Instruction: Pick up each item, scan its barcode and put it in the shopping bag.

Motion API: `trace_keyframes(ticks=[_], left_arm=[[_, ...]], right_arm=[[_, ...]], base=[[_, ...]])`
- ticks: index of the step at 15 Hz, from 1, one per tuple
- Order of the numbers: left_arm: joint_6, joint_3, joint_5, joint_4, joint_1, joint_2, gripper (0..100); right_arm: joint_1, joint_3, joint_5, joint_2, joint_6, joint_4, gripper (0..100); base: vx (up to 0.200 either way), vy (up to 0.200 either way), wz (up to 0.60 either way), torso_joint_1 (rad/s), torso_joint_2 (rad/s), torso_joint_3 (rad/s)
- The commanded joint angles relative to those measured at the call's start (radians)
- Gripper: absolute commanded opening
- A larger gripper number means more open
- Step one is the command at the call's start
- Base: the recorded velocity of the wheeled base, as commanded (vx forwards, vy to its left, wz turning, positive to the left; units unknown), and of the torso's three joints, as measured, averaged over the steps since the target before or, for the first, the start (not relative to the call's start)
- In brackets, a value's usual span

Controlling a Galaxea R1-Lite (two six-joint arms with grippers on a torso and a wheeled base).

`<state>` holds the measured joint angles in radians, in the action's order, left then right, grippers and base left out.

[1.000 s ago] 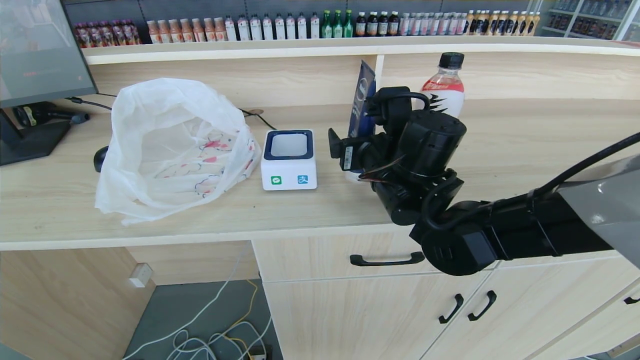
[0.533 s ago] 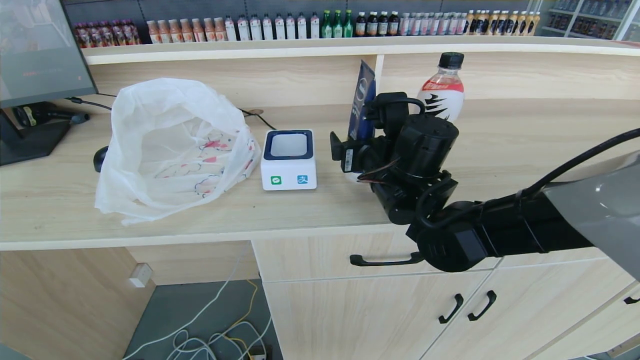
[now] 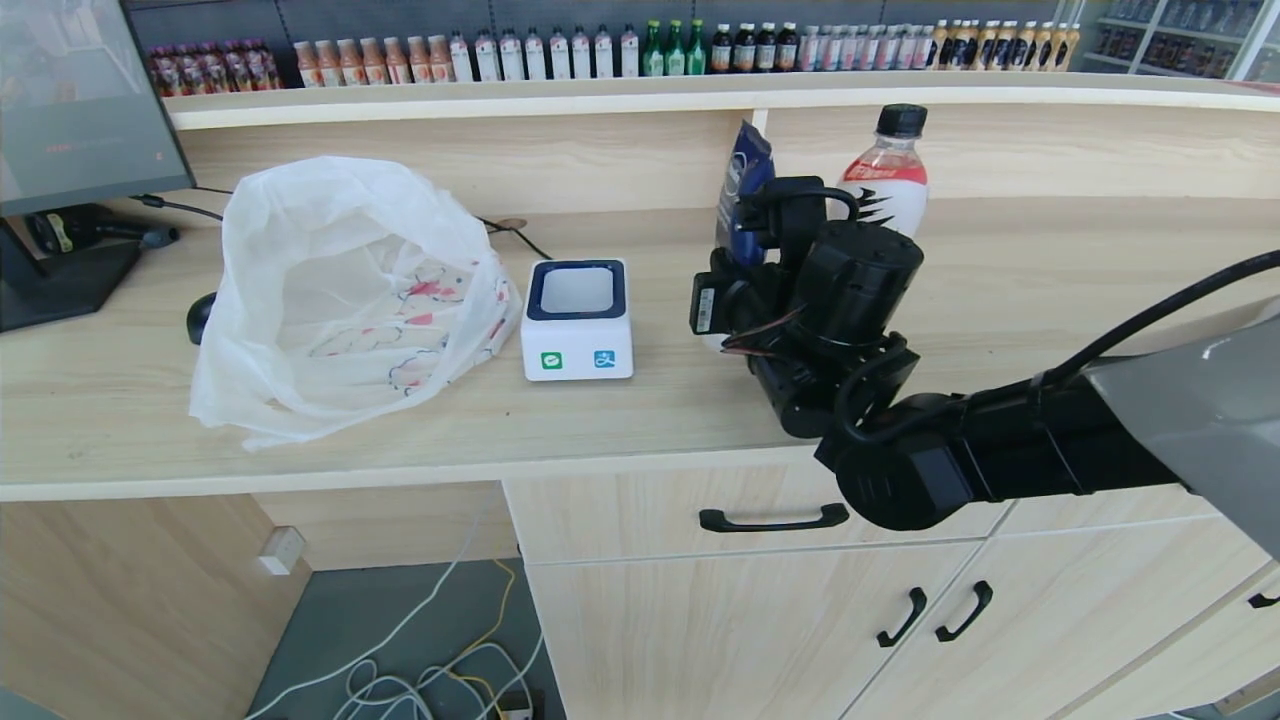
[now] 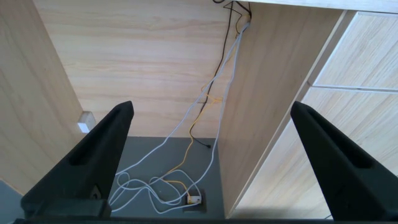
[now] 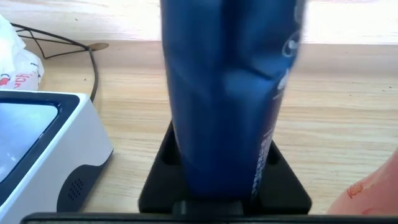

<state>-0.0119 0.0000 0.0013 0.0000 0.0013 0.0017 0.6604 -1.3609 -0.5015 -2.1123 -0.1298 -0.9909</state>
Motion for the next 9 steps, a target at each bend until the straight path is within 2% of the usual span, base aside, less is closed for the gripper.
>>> trace_keyframes(ticks=[1,9], left_arm=[[0.0,0.0,0.0,0.0,0.0,0.0,100],[-0.002,0.0,0.0,0.0,0.0,0.0,100]], right_arm=[[0.001,-0.001,0.0,-0.001,-0.001,0.0,0],[0.002,-0.001,0.0,0.008,-0.001,-0.002,0]], base=[[0.0,0.0,0.0,0.0,0.0,0.0],[0.0,0.0,0.0,0.0,0.0,0.0]])
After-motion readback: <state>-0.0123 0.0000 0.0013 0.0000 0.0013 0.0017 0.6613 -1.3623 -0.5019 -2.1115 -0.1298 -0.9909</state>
